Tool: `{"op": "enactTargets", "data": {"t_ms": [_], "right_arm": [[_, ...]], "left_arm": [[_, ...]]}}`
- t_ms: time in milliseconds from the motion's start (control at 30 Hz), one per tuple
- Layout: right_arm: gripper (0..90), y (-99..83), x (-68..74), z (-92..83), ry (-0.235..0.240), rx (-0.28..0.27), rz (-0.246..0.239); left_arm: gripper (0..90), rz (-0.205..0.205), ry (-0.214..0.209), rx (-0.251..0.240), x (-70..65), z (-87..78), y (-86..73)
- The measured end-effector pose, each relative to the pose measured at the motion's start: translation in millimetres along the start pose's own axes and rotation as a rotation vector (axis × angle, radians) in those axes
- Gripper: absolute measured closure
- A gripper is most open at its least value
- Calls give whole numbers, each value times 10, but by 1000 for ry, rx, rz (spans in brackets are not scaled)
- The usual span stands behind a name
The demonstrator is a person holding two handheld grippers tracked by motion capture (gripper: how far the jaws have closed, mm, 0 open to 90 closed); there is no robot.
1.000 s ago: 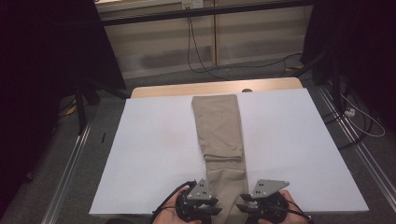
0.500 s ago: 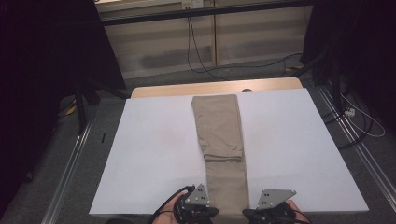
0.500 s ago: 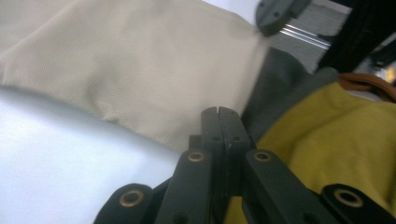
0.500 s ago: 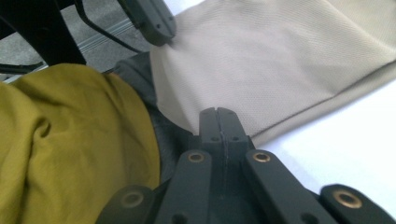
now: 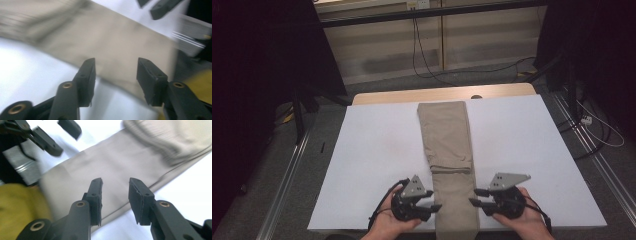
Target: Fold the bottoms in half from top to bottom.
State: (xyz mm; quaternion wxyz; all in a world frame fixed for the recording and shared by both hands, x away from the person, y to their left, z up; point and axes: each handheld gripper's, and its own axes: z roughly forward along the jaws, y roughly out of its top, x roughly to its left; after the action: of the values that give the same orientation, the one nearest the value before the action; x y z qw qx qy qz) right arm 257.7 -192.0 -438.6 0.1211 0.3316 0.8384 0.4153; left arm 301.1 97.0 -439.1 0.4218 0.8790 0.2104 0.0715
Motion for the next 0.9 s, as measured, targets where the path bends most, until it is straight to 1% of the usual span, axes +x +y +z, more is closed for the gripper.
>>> {"op": "enactTargets", "data": {"t_ms": [33,67,100,133,167,200,233,267,333,367,400,433,467,500,533,567,667,700,733,767,833,867,900], "right_arm": [[624,55,-100,51,-13,-8,2],[619,102,-173,93,-21,-11,1],[621,138,-224,124,-30,-8,-7],[615,185,-286,164,-53,-7,-15],[607,240,-364,215,-60,-17,-9],[608,273,-406,248,-64,-18,-11],[607,324,-466,306,-84,-20,-26],[603,353,-502,343,-89,-21,-28],[599,418,-578,444,-95,-18,-38],[600,443,-612,504,-92,-17,-44],[608,450,-630,546,-78,-19,-45],[615,445,-633,578,-72,-17,-44],[621,440,-626,598,-72,-8,-51],[639,426,-607,619,-71,6,-65],[639,418,-597,624,-72,9,-73],[651,407,-587,630,-81,12,-83],[636,369,-581,648,-77,12,-97],[626,355,-578,656,-79,9,-107],[625,353,-577,657,-79,6,-109],[619,356,-572,654,-83,7,-112],[567,365,-569,642,-89,3,-124],[561,369,-568,631,-93,0,-121],[561,369,-569,615,-105,-1,-127]], "left_arm": [[453,-8,23,-9,88,22,25],[434,-8,43,-10,162,36,43],[429,-41,59,-24,245,61,63],[419,-67,63,-25,339,99,94],[417,-74,72,-25,384,122,112],[417,-88,87,-29,460,165,138],[419,-93,101,-30,502,193,155],[425,-87,122,-39,561,236,177],[440,-74,129,-49,627,291,220],[453,-58,134,-58,642,304,248],[469,-29,138,-70,657,311,278],[505,-22,135,-86,664,315,296],[532,-14,130,-106,684,317,321],[557,-6,130,-114,692,325,334],[560,4,110,-122,704,350,339],[574,12,109,-108,713,374,330],[568,51,80,-61,732,467,270],[520,51,67,-53,734,476,261],[511,55,72,-39,736,480,257],[511,52,68,-39,736,486,253],[534,54,75,-35,720,492,246],[557,52,73,-18,704,476,250],[587,46,74,-19,696,464,254]]}}
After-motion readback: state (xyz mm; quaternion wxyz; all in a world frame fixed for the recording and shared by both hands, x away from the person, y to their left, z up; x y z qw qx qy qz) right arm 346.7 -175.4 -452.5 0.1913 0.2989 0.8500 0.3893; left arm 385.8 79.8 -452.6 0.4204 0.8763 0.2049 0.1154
